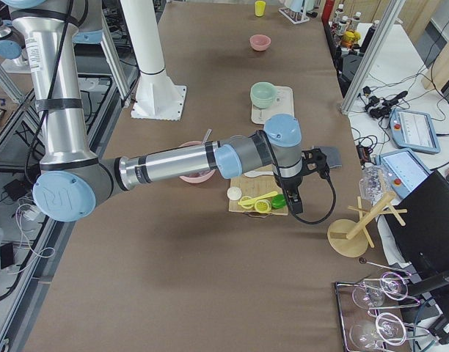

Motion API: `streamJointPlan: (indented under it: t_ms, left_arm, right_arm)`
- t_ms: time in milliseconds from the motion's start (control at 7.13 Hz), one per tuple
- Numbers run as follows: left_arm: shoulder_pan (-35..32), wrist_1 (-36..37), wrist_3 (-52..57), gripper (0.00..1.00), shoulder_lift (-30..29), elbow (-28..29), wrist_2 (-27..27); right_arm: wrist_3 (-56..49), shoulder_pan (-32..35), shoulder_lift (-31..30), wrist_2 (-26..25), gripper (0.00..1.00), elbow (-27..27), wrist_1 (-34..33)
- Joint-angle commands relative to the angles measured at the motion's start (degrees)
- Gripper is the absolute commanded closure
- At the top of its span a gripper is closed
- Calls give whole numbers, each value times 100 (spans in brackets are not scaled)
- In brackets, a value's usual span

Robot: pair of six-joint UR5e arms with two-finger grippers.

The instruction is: Stack pink bowl on green and place spoon

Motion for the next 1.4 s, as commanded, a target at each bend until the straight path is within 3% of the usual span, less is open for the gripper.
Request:
streamJointPlan:
  t_ms: [0, 280, 561, 841, 982, 1262]
  left_arm:
    - [422, -110, 25, 2, -250, 217, 8]
    - [905, -216, -44, 1, -163, 532, 280]
    - [1353, -321, -997, 2, -162, 745, 281]
    - [1933, -1116, -2035, 5, 30, 841, 507]
    - [2171, -1548, -2188, 10, 40, 1050, 640]
    - [2331, -1745, -2181, 43, 118, 1114, 641]
  right_arm:
    - [568, -425, 61, 18, 0, -38, 231]
    - [1017, -935, 70, -26, 0, -168, 545]
    - [1431, -1174, 18, -44, 0, -598, 1230]
    - [1459, -1175, -18, -44, 0, -872, 1636]
    - [1459, -1175, -18, -44, 0, -881, 1637]
    - [1459, -1175, -27, -35, 0, -881, 1637]
